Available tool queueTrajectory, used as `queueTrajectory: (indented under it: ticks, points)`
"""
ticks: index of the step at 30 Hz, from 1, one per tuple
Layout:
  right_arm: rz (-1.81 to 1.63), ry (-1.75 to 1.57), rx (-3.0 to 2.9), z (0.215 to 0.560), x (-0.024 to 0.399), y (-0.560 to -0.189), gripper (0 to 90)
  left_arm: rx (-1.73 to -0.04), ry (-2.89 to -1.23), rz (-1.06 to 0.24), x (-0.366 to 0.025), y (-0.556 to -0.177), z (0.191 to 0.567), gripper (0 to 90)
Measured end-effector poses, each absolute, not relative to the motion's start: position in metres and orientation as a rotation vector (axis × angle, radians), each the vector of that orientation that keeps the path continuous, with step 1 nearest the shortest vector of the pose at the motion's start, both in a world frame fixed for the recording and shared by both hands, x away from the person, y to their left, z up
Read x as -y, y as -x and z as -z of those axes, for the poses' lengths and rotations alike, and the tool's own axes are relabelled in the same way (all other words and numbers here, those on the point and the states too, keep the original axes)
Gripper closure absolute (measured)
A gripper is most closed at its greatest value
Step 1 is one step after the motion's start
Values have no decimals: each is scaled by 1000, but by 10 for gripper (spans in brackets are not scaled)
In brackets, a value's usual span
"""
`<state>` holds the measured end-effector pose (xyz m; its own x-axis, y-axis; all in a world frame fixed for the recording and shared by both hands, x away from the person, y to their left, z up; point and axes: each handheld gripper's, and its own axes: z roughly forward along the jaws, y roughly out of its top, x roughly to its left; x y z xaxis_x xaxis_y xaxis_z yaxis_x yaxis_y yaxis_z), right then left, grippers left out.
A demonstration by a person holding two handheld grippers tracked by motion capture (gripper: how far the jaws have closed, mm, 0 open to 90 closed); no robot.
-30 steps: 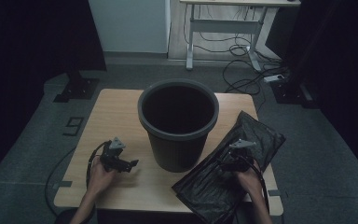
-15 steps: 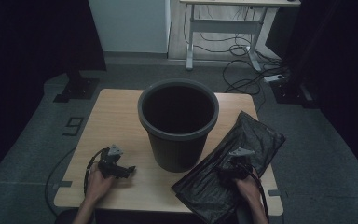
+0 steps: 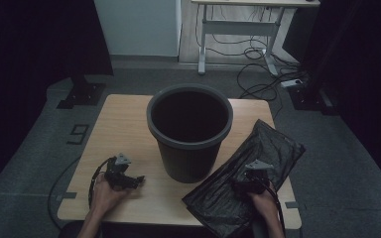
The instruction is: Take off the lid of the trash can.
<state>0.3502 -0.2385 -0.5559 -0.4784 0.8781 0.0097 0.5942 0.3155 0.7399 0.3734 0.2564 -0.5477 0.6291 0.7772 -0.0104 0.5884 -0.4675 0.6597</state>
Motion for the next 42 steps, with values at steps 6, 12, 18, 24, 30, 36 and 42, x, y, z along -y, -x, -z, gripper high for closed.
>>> queueTrajectory:
  ticks: [6, 12, 18, 24, 30, 36, 42]
  points:
    - [-978, -1308, -2192, 556, 239, -350, 121, -1049, -2230, -379, -257, -375, 547, 0]
    - [-979, -1306, -2194, 556, 239, -350, 121, -1079, -2246, -338, -255, -379, 543, 0]
    - [-979, -1305, -2194, 556, 239, -350, 121, -1109, -2228, -266, -256, -383, 534, 0]
    - [-979, -1305, -2194, 556, 239, -350, 121, -1094, -2251, -254, -255, -388, 515, 5]
    - [-979, -1305, -2195, 556, 239, -350, 121, -1068, -2243, -240, -253, -395, 493, 13]
    - [-979, -1305, -2195, 556, 239, -350, 121, -1037, -2258, -241, -250, -400, 476, 23]
    - [-979, -1305, -2194, 556, 239, -350, 121, -1033, -2266, -252, -249, -407, 460, 27]
